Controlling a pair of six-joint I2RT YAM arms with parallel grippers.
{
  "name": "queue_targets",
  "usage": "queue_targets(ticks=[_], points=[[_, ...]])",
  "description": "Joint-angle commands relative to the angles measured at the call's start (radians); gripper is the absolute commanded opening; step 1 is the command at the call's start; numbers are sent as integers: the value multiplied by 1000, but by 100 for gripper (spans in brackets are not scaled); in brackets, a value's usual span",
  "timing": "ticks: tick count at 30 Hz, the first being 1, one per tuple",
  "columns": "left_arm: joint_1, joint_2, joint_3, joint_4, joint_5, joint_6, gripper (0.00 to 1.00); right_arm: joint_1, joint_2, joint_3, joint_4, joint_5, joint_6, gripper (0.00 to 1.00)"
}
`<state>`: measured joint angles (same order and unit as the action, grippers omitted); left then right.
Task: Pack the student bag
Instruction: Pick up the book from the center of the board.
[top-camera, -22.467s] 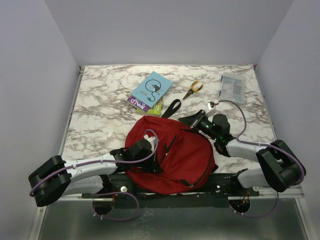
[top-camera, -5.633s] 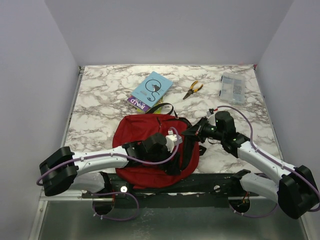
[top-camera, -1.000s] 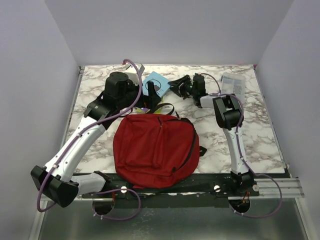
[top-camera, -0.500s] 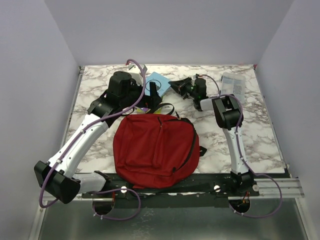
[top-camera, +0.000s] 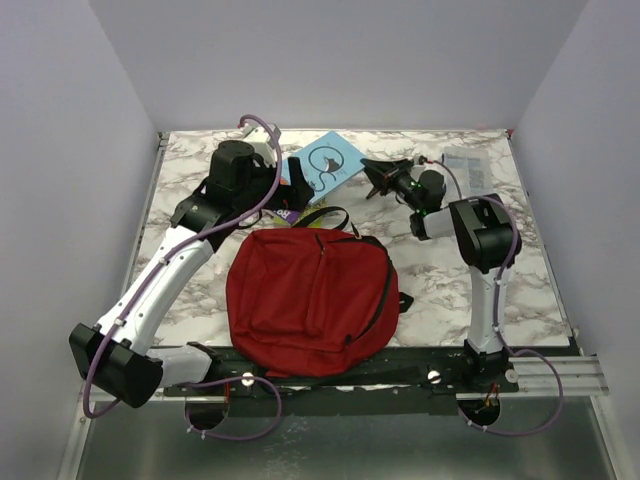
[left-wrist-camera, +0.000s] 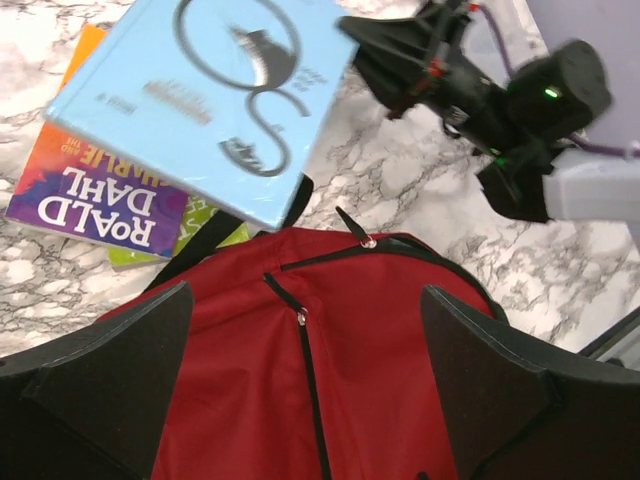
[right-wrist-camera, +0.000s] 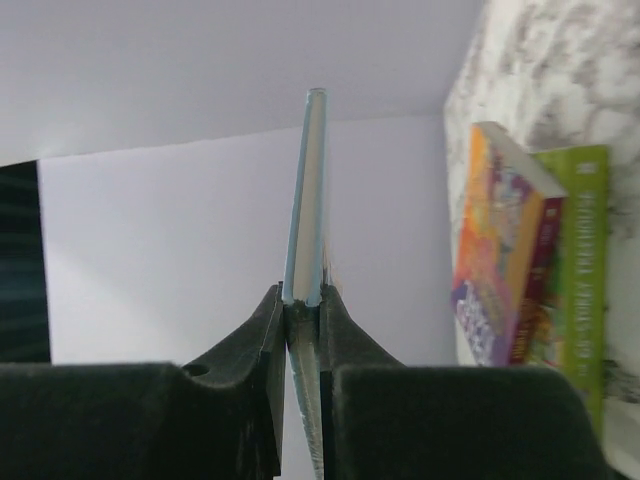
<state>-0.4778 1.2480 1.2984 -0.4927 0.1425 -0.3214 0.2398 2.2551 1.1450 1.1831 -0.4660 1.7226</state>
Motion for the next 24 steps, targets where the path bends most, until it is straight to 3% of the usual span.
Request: queue_targets(ticks=[1, 7, 14, 18, 24], points=[[88, -3, -34, 64, 103, -116, 98, -12, -173, -92, 213, -9, 106, 1], [230, 14, -160, 317, 454, -355, 98, 14, -346, -258, 234, 19, 96, 1], [246, 104, -259, 553, 631, -577, 96, 95, -426, -372, 297, 141, 138, 1], [246, 122, -312, 673, 666, -658, 78, 162, -434, -436, 339, 257, 134, 1], [253, 112, -328, 709, 672, -677, 54, 211, -470, -574, 389, 419, 102, 0]])
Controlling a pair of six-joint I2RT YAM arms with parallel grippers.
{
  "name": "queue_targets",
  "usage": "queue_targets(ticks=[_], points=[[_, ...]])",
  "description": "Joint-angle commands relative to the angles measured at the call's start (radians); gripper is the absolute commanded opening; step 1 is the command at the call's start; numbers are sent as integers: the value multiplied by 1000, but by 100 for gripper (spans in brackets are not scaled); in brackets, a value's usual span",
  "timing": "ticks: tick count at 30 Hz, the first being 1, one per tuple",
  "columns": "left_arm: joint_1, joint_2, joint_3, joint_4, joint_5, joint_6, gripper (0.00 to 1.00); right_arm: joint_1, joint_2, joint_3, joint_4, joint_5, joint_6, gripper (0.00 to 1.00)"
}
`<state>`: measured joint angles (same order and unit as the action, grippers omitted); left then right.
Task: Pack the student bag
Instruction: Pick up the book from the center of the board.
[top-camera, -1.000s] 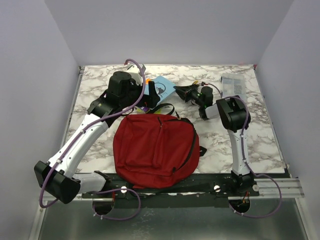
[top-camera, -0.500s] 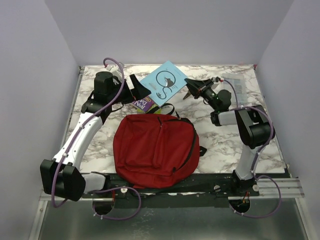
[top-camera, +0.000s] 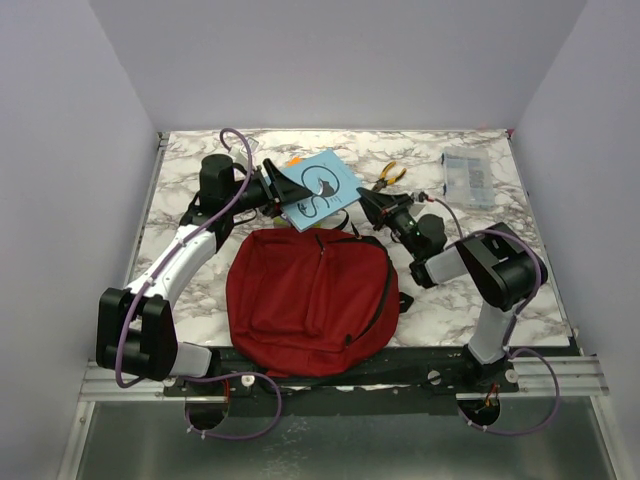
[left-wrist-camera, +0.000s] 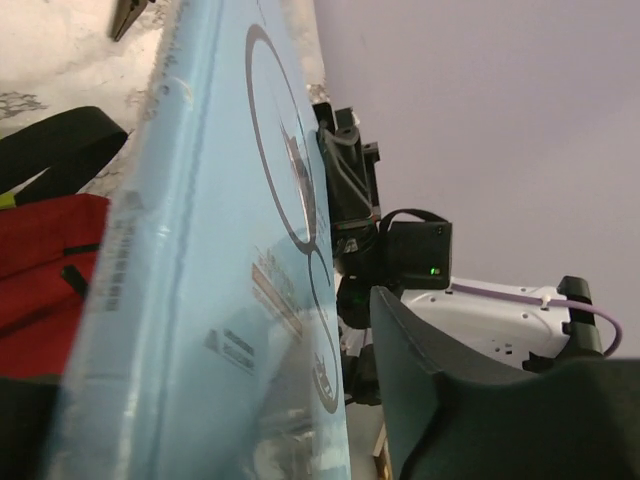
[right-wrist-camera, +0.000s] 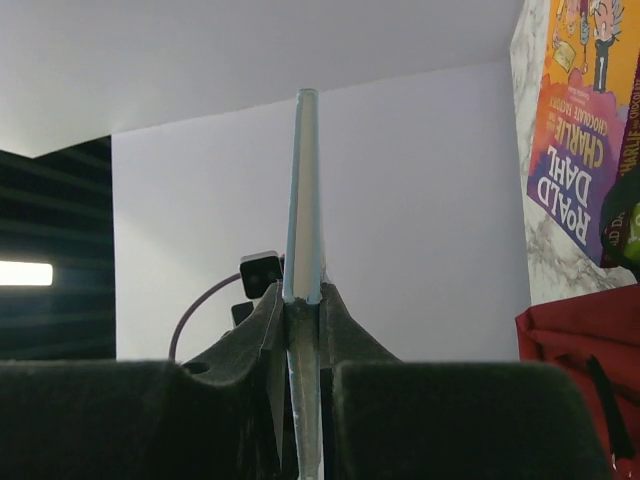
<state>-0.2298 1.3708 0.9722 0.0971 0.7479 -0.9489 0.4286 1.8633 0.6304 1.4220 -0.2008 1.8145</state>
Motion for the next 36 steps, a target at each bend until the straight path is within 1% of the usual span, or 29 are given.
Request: queue_targets(ticks=[1, 6, 10, 13, 17, 18, 19, 20, 22, 23, 24, 26, 28, 31, 33, 36], points=[[8, -13, -2, 121, 71, -53, 53, 22, -83, -77, 169, 176, 11, 1], [15, -8, -21, 176, 94, -100, 52, 24, -103, -105, 204, 226, 12, 0], [20, -6, -32, 217, 110, -125, 45, 38, -126, -121, 193, 264, -3, 1], [27, 6, -43, 258, 129, -164, 37, 41, -128, -126, 203, 288, -14, 1], [38, 24, -53, 310, 151, -201, 19, 41, -131, -112, 201, 258, -53, 1], [40, 25, -51, 314, 153, -198, 12, 40, -137, -109, 189, 226, -74, 5], [42, 23, -48, 314, 155, -192, 7, 35, -144, -109, 182, 192, -102, 13], [43, 22, -45, 314, 160, -185, 0, 27, -153, -110, 174, 130, -141, 21], [43, 22, -34, 314, 176, -175, 0, -1, -172, -120, 155, -7, -222, 35], [43, 24, -27, 314, 182, -171, 0, -15, -183, -124, 115, -68, -253, 41], [43, 26, -22, 314, 192, -169, 0, -38, -198, -122, 57, -152, -288, 48], [43, 38, -7, 314, 216, -168, 0, -84, -225, -105, -82, -314, -367, 57], [43, 46, -1, 314, 229, -171, 0, -122, -250, -80, -222, -447, -462, 63], [37, 58, 9, 314, 251, -174, 0, -165, -273, -6, -440, -667, -628, 70], [26, 71, 22, 314, 277, -175, 0, -182, -298, 20, -556, -752, -717, 72], [-2, 89, 40, 314, 310, -168, 0, -200, -363, 62, -799, -814, -873, 75]])
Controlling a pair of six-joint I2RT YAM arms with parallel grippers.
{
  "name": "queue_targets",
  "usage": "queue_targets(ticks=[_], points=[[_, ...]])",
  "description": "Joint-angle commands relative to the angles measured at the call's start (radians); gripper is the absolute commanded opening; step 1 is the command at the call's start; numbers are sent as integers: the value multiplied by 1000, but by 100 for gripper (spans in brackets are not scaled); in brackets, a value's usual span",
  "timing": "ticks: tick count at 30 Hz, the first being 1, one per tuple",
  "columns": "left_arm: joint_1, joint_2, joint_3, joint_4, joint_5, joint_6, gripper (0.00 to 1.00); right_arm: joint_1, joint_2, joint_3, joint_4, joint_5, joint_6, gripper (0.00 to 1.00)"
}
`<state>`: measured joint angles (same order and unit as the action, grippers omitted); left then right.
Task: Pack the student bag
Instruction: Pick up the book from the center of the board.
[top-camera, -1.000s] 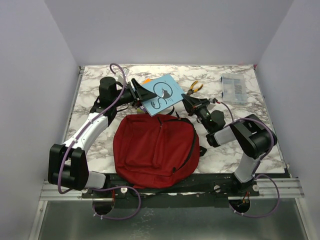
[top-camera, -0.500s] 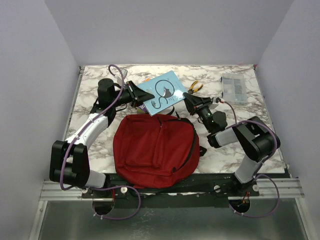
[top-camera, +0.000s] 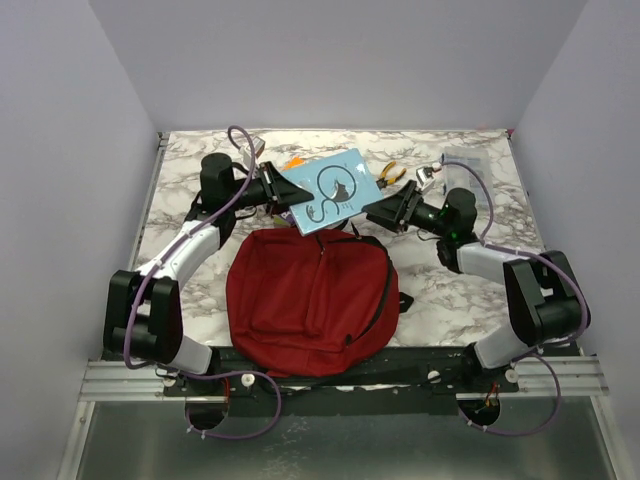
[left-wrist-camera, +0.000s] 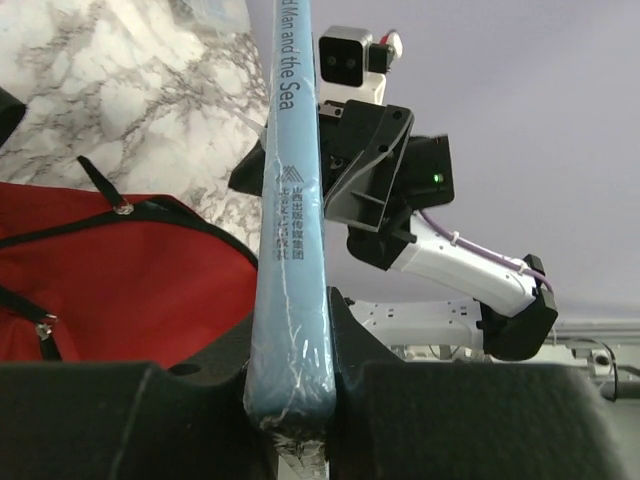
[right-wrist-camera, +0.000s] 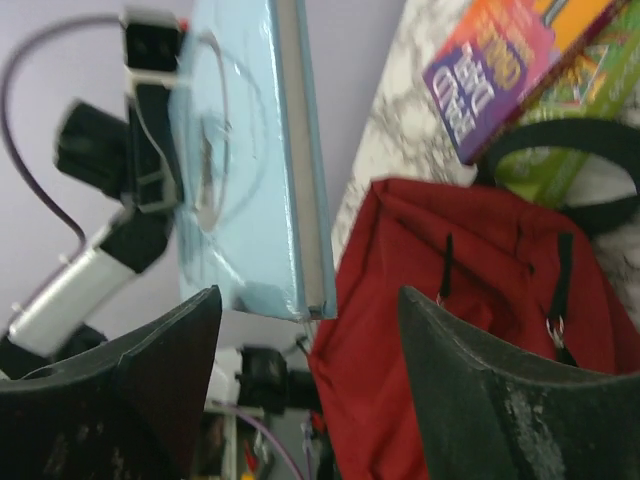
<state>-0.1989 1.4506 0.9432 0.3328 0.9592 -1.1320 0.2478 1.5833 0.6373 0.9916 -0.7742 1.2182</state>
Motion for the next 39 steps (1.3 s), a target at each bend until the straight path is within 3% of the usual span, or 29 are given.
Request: queue_targets(ticks=[1, 6, 11, 14, 19, 25, 32, 39], points=[[-42, 17, 76, 78, 110, 16, 0, -26, -107, 68, -467, -235, -341, 77], [-82, 36, 99, 78, 150, 29, 0, -98, -235, 124, -822, -168, -562, 85], [-121, 37, 118, 67, 184, 53, 0, -141, -307, 97, -837, -262, -539, 86], [-154, 40, 140, 50, 218, 73, 0, -141, -351, 44, -690, -350, -434, 85], [-187, 38, 166, -10, 236, 121, 0, -142, -438, 26, -650, -389, -373, 81], [-203, 2, 279, -400, 148, 417, 0, -141, -513, -21, -439, -441, -188, 73], [-218, -12, 297, -431, 161, 450, 0, -140, -499, -127, 109, -501, 194, 62], [-243, -16, 317, -491, 143, 511, 0, -141, -395, -209, 627, -476, 545, 29]])
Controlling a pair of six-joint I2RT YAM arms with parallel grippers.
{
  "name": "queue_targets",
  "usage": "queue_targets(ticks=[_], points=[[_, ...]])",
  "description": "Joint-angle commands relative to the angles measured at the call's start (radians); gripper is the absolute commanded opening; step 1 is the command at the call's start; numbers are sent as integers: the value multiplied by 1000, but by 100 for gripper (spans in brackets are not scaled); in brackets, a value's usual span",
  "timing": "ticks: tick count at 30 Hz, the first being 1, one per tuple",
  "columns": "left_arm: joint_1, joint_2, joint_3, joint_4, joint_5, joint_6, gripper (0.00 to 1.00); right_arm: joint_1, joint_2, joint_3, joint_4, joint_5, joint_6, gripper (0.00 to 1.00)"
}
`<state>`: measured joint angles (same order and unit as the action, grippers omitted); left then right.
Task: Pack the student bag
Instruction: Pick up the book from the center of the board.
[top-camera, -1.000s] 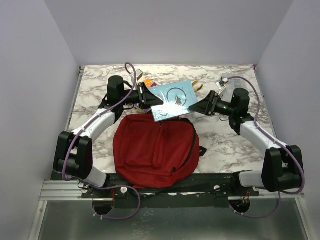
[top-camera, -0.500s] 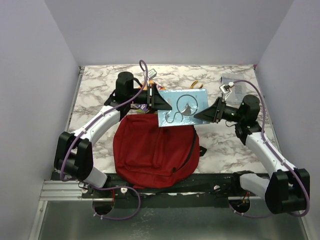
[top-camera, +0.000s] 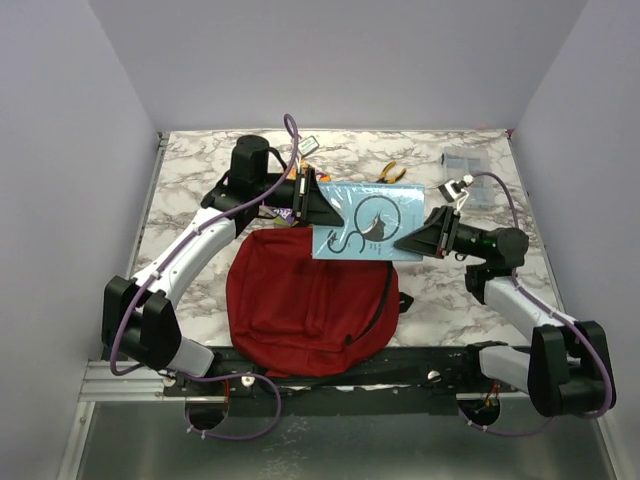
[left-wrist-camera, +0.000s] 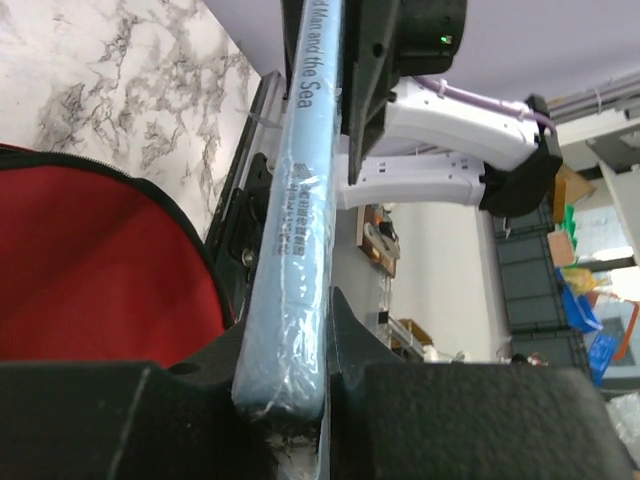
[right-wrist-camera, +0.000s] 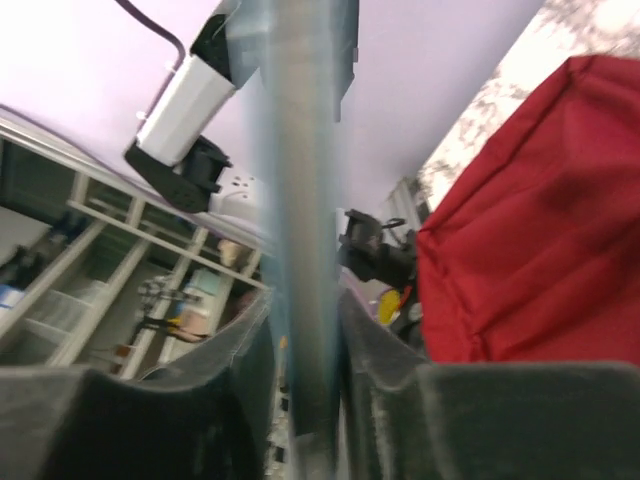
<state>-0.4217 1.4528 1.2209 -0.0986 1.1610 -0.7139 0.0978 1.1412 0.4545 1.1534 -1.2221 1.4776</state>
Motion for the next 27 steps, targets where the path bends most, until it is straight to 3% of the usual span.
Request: queue_targets(ticks=[1, 3, 5, 8, 10, 13, 15, 18, 23, 27], points=[[-26, -19, 48, -88, -71, 112, 0, 9, 67, -30, 527, -30, 329, 19], [-39, -18, 76, -160, -116, 165, 0, 8, 101, -39, 623, -31, 401, 2], [-42, -25, 84, -207, -181, 196, 4, 7, 103, -55, 618, -24, 403, 1], [-42, -56, 76, -263, -345, 233, 39, 8, 38, -79, 456, 6, 292, 1], [-42, -82, 69, -279, -425, 253, 56, 8, -53, -79, 133, 35, 97, 1], [-43, -123, 49, -283, -526, 261, 72, 6, -235, 31, -748, 204, -397, 0], [-48, -146, 38, -284, -586, 264, 79, 6, -301, 143, -1160, 381, -631, 1], [-59, -185, 16, -278, -678, 267, 84, 6, -345, 249, -1442, 603, -754, 1], [-123, -234, -20, -266, -815, 274, 89, 6, -397, 332, -1656, 893, -814, 1], [-244, -231, -43, -262, -862, 264, 93, 6, -454, 389, -1778, 1097, -819, 1]])
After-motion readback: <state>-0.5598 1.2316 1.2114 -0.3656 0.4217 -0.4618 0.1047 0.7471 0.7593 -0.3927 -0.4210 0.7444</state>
